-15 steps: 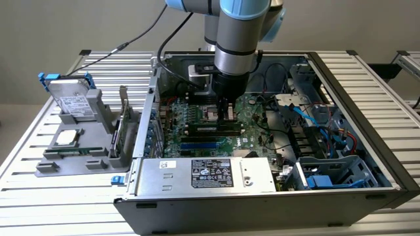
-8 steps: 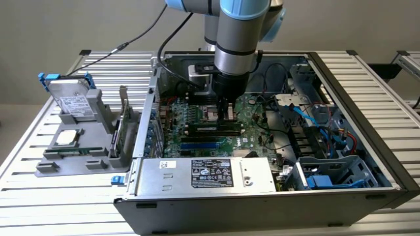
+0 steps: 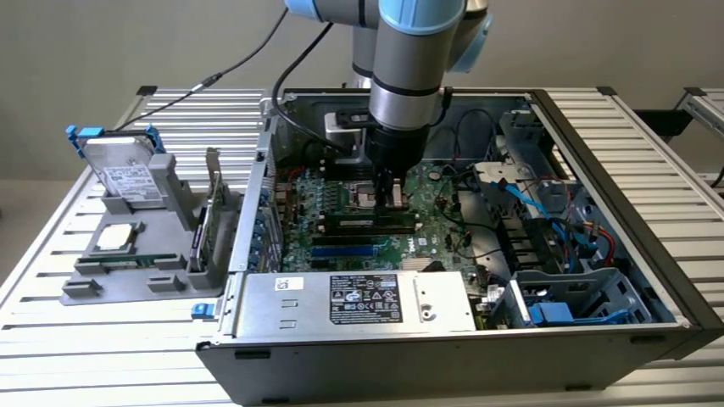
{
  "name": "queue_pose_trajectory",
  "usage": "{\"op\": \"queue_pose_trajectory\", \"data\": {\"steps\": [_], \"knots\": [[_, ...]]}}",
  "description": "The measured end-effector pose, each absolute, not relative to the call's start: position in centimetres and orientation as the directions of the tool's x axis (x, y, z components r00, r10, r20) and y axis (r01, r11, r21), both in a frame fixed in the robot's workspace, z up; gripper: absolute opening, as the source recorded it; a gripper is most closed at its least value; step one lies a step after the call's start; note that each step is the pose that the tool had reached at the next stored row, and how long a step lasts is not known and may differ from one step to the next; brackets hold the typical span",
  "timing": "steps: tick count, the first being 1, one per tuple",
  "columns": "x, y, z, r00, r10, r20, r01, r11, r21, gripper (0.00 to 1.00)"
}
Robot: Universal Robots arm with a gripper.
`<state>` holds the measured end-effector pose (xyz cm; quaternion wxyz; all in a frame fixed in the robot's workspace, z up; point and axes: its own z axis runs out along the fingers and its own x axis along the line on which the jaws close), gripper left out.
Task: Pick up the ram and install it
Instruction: 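Insert the ram into the slot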
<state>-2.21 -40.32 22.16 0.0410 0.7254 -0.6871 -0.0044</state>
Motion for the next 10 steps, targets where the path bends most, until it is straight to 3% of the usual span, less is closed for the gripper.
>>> {"op": "queue_pose_trajectory", "data": {"steps": [10], "knots": [[-2.21, -40.29, 22.09, 0.056, -0.997, 0.056, -0.996, -0.052, 0.066, 0.15]]}}
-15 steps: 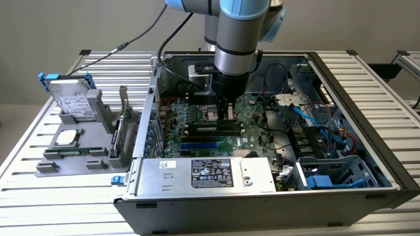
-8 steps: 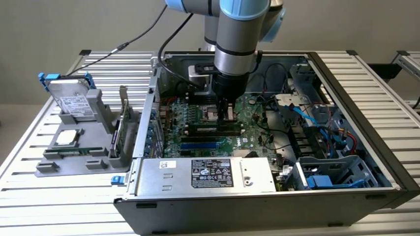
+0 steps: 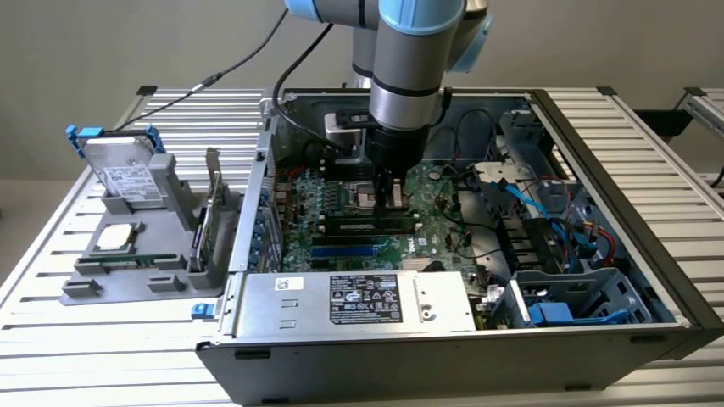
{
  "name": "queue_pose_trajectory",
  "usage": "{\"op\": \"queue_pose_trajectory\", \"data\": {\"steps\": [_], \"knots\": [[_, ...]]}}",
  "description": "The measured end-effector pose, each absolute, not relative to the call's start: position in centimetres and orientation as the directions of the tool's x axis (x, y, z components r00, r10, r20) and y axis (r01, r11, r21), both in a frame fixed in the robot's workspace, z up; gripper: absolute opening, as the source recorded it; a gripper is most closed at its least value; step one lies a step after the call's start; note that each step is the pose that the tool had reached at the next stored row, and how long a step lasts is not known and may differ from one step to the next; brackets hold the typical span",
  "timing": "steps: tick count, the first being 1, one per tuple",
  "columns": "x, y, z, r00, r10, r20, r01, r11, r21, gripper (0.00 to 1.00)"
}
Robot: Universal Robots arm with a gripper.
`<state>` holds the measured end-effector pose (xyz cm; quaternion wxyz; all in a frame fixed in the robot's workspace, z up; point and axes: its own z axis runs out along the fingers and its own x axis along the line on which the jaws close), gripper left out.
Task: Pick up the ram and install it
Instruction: 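Insert the ram into the slot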
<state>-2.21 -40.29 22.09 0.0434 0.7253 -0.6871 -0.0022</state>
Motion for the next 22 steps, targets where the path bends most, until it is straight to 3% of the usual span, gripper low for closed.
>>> {"op": "queue_pose_trajectory", "data": {"steps": [2, 3, 5, 8, 9, 16, 22], "knots": [[-2.2, -40.3, 22.1, 0.056, -0.997, 0.056, -0.996, -0.052, 0.066, 0.27], [-2.2, -40.3, 22.1, 0.056, -0.997, 0.056, -0.996, -0.052, 0.066, 0.27], [-2.2, -40.3, 22.1, 0.056, -0.997, 0.056, -0.996, -0.052, 0.066, 0.39], [-2.2, -40.3, 22.4, 0.056, -0.997, 0.056, -0.996, -0.052, 0.066, 0.45], [-2.2, -40.3, 22.6, 0.056, -0.997, 0.056, -0.996, -0.052, 0.066, 0.51], [-2.2, -40.2, 24.5, 0.056, -0.997, 0.056, -0.996, -0.052, 0.066, 0.49], [-2.2, -40.2, 24.7, 0.056, -0.997, 0.056, -0.996, -0.052, 0.066, 0.18]]}}
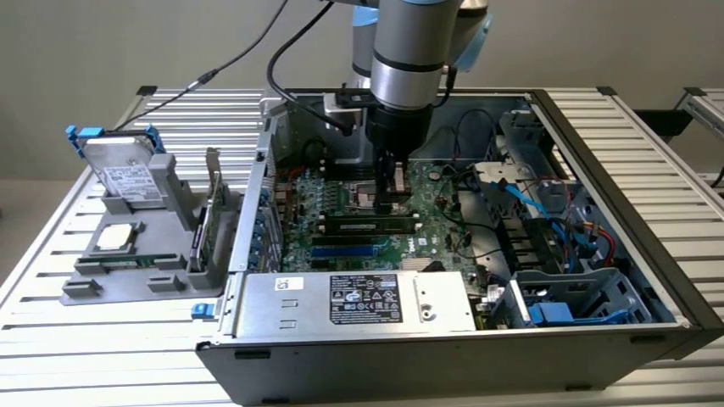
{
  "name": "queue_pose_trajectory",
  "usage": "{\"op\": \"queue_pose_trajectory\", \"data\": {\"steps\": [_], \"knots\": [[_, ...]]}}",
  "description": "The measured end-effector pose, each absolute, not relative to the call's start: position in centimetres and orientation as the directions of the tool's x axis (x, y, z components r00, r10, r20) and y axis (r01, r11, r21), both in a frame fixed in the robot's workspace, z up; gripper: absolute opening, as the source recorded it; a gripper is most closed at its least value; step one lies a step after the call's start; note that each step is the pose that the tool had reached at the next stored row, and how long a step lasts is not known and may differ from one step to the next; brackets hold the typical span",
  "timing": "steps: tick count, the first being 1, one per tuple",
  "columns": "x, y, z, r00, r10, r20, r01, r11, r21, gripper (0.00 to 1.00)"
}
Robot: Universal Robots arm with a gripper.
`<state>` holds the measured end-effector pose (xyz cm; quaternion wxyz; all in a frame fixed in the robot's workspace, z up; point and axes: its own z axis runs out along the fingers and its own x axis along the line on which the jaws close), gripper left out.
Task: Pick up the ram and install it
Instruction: 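Insert the ram into the slot, then press down the ram until it locks into place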
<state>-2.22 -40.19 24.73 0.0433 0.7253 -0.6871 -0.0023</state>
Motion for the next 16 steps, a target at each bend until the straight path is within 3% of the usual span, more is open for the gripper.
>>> {"op": "queue_pose_trajectory", "data": {"steps": [3, 16], "knots": [[-2.22, -40.19, 24.73, 0.056, -0.997, 0.056, -0.996, -0.052, 0.066, 0.10], [-2.13, -40.35, 24.75, 0.056, -0.997, 0.056, -0.996, -0.052, 0.066, 0.10]]}}
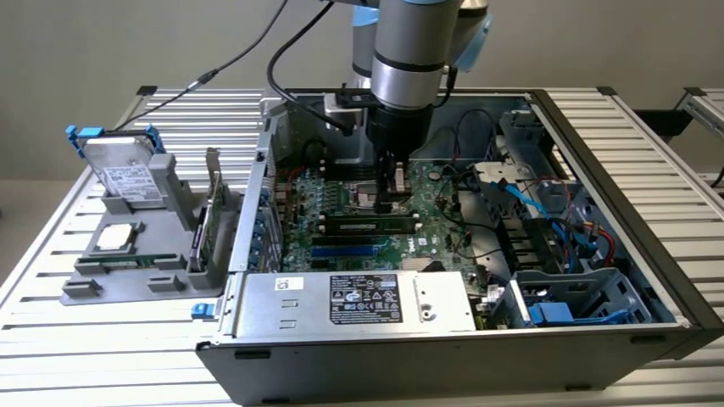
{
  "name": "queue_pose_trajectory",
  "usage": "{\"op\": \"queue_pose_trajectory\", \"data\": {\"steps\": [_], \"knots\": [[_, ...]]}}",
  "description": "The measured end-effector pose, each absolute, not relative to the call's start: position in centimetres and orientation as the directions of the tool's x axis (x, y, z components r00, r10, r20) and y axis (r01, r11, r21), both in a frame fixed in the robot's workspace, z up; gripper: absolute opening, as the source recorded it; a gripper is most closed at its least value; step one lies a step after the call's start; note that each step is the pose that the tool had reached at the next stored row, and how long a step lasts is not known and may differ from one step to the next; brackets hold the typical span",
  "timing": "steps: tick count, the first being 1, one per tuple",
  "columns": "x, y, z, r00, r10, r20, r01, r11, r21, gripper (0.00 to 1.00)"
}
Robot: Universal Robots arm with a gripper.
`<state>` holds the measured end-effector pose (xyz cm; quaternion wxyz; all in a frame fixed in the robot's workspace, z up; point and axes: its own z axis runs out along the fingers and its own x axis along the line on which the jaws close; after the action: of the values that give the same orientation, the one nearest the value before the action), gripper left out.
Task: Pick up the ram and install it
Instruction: 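Press down the ram until it locks into place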
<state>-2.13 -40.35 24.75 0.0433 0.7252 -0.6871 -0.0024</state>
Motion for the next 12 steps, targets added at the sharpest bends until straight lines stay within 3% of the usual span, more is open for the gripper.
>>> {"op": "queue_pose_trajectory", "data": {"steps": [12], "knots": [[0.0, -40.4, 24.1, 0.054, -0.997, 0.054, -0.997, -0.050, 0.066, 0.10]]}}
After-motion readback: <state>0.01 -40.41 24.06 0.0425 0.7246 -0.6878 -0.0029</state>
